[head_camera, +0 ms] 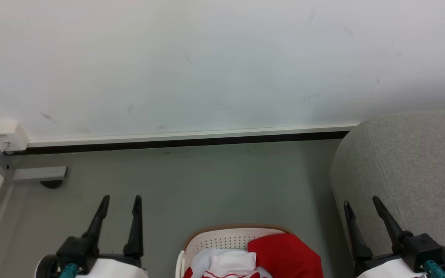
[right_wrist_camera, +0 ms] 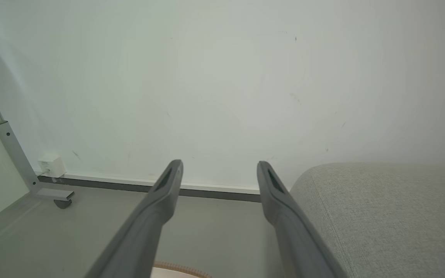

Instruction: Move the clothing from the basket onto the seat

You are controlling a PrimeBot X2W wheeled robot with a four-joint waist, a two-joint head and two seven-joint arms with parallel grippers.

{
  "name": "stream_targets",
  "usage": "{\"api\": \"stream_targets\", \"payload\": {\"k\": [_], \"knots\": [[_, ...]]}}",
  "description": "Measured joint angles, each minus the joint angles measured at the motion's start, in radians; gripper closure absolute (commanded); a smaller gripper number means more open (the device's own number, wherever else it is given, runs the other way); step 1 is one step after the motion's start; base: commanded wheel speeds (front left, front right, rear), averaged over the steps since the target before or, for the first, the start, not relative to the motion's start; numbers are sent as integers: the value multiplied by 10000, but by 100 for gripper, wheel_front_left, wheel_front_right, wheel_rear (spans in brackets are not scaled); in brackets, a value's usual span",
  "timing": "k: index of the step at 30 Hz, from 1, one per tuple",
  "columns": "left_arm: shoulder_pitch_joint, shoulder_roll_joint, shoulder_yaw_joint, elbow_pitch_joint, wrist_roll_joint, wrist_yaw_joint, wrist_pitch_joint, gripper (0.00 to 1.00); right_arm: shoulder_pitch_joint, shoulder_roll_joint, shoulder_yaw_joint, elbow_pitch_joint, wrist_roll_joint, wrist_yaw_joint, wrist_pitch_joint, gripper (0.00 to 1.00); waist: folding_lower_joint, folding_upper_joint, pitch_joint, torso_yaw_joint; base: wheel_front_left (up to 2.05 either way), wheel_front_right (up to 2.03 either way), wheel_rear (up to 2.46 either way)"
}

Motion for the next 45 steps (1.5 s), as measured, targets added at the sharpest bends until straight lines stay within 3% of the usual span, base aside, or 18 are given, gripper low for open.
{"api": "stream_targets", "payload": {"k": [8,45], "knots": [[0,-67,123,71,518,-79,-146,0,-5,-8,-10,-23,-418,0,-153,0,0,0,-1,-25,0,0,0],[-41,-159,284,100,284,-263,-150,0,-112,-10,-71,-4,-297,0,-169,0,0,0,207,-421,0,0,0]]}}
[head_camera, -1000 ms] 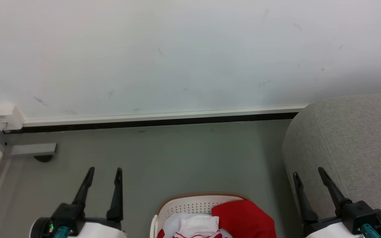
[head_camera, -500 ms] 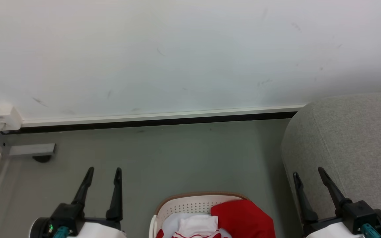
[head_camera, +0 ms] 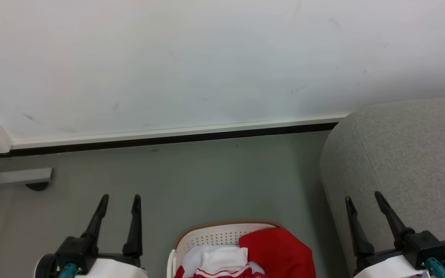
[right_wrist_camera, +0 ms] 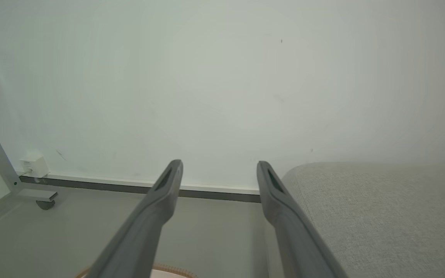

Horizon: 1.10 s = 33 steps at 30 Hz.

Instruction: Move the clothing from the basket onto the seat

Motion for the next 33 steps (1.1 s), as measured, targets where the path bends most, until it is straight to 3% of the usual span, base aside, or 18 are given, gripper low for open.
{"api": "stream_targets", "payload": {"k": [18,33], "knots": [[-739,-4,-357,1227,128,-316,-8,0,-399,-8,-282,-228,326,2,-2,0,0,0,932,-1136,0,0,0],[-2600,443,-1296,5354,604,-905,-8,0,-941,-13,-407,-424,1064,0,-2,0,1,0,2177,-2245,0,0,0]]}}
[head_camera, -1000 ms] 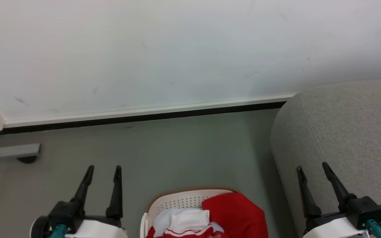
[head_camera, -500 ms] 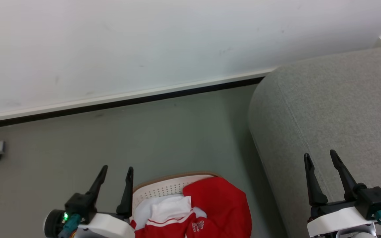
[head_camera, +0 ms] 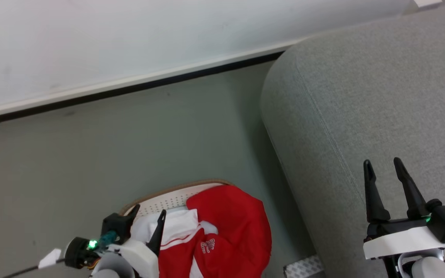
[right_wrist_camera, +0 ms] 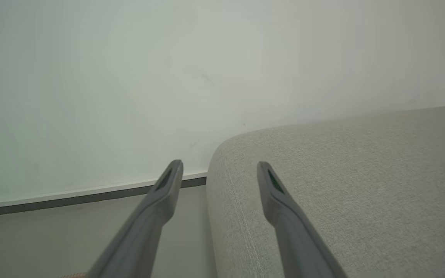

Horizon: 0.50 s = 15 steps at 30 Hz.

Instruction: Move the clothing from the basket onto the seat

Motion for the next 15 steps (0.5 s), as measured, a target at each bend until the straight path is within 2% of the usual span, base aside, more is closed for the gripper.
{"api": "stream_targets", "payload": {"k": [5,15], "knots": [[-1068,173,-445,1787,42,-115,466,0,-252,-4,-59,-105,571,0,0,0,0,0,587,-298,0,0,0],[-2614,577,-2011,4263,491,-171,1457,0,-894,0,153,-368,1156,0,0,0,1,0,1917,-874,0,0,0]]}}
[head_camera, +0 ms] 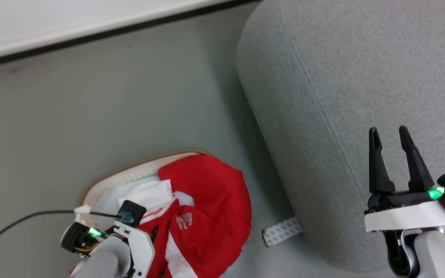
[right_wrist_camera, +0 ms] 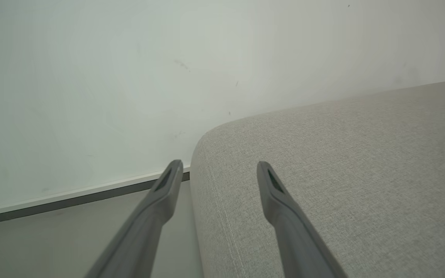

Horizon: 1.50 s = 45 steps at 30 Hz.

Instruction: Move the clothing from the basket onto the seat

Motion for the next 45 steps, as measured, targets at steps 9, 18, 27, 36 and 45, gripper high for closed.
{"api": "stream_targets", "payload": {"k": [9,18,27,36,45], "knots": [[-1109,288,-1386,1375,-355,-25,1402,0,-490,-4,148,-211,407,0,0,0,0,0,1201,-475,0,0,0],[-1801,907,-2823,1657,-711,-25,2648,0,-808,-4,420,-343,918,0,0,0,0,0,2383,-873,0,0,0],[-2353,1463,-4008,1718,-1264,-25,3522,0,-1099,-4,596,-449,1185,0,0,0,0,0,3307,-1210,0,0,0],[-2636,1517,-5104,1607,-2109,-25,4102,100,-1049,-4,422,-454,1133,0,0,0,-1,0,3643,-1167,0,0,0],[-2624,1818,-5614,1329,-3074,-27,3680,100,-1116,-4,596,-378,1114,0,0,0,-1,0,3363,-1221,0,0,0]]}}
